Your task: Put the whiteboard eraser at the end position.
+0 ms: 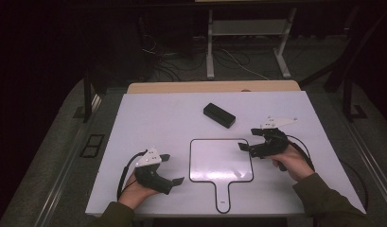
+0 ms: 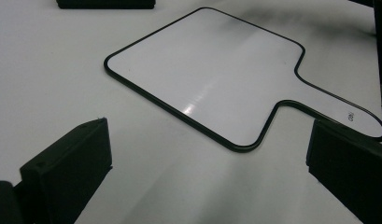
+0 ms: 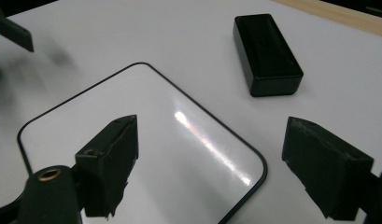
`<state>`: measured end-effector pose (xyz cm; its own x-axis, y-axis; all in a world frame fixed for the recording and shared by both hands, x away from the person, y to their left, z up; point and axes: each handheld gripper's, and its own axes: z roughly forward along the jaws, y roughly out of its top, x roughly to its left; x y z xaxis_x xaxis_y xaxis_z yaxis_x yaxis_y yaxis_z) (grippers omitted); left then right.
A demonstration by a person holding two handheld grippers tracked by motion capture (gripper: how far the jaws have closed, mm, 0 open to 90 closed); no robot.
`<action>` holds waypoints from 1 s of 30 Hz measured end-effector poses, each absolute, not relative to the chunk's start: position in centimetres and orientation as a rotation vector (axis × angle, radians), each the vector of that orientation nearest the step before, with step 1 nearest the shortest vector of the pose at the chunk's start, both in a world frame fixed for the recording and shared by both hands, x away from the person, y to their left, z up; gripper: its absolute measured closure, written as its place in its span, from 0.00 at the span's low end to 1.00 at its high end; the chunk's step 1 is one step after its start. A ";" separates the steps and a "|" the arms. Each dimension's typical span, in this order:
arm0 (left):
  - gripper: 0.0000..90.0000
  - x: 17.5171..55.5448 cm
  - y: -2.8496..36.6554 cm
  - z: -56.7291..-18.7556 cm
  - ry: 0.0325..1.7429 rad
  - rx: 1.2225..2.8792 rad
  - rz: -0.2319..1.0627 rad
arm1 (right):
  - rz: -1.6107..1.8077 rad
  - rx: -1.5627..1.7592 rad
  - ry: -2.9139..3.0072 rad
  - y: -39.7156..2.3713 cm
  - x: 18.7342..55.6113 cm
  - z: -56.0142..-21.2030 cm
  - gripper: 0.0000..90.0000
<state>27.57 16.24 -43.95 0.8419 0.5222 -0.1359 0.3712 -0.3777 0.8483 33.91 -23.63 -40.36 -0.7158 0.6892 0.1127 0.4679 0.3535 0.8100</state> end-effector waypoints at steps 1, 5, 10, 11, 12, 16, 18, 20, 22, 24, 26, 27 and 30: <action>0.00 27.6 16.2 -43.9 0.658 2.008 0.189 | 1.299 1.037 2.371 -23.7 33.7 -40.5 0.19; 0.00 27.5 16.2 -43.9 0.658 2.005 0.189 | 1.288 1.031 2.374 -24.1 32.8 -40.9 0.18; 0.00 27.5 16.2 -43.9 0.653 2.004 0.190 | 1.304 1.042 2.374 -24.9 31.3 -41.7 0.18; 0.00 27.5 16.2 -43.9 0.654 2.004 0.189 | 1.303 1.043 2.377 -25.1 31.0 -42.0 0.18; 0.00 27.5 16.2 -43.9 0.655 2.005 0.189 | 1.291 1.048 2.385 -25.3 30.8 -42.1 0.18; 0.00 27.5 16.2 -43.8 0.655 2.007 0.188 | 1.298 1.066 2.383 -26.1 29.8 -42.8 0.18; 0.00 27.5 16.2 -43.8 0.653 2.009 0.190 | 1.299 1.073 2.375 -26.5 29.5 -42.9 0.18; 0.00 27.5 16.2 -43.9 0.658 1.997 0.184 | 1.312 1.082 2.367 -27.1 29.1 -43.1 0.18; 0.00 27.5 16.1 -43.9 0.666 1.995 0.177 | 1.334 1.097 2.355 -27.8 28.7 -43.3 0.18; 0.00 27.5 16.1 -43.9 0.664 1.990 0.178 | 1.329 1.105 2.356 -28.4 28.4 -43.6 0.18; 0.00 27.5 16.1 -43.9 0.658 2.003 0.181 | 1.317 1.107 2.361 -28.9 28.1 -44.1 0.18; 0.00 27.5 16.1 -43.9 0.659 2.006 0.182 | 1.310 1.109 2.363 -29.1 28.0 -44.2 0.18; 0.00 27.4 16.2 -43.8 0.662 1.997 0.189 | 1.322 1.101 2.349 -29.4 27.6 -44.3 0.18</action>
<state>27.44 16.20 -43.82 0.8390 0.5257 -0.1401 0.3721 -0.3667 0.8527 27.61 -29.36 -44.28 -0.6915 0.7056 0.1549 0.4987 0.3112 0.8090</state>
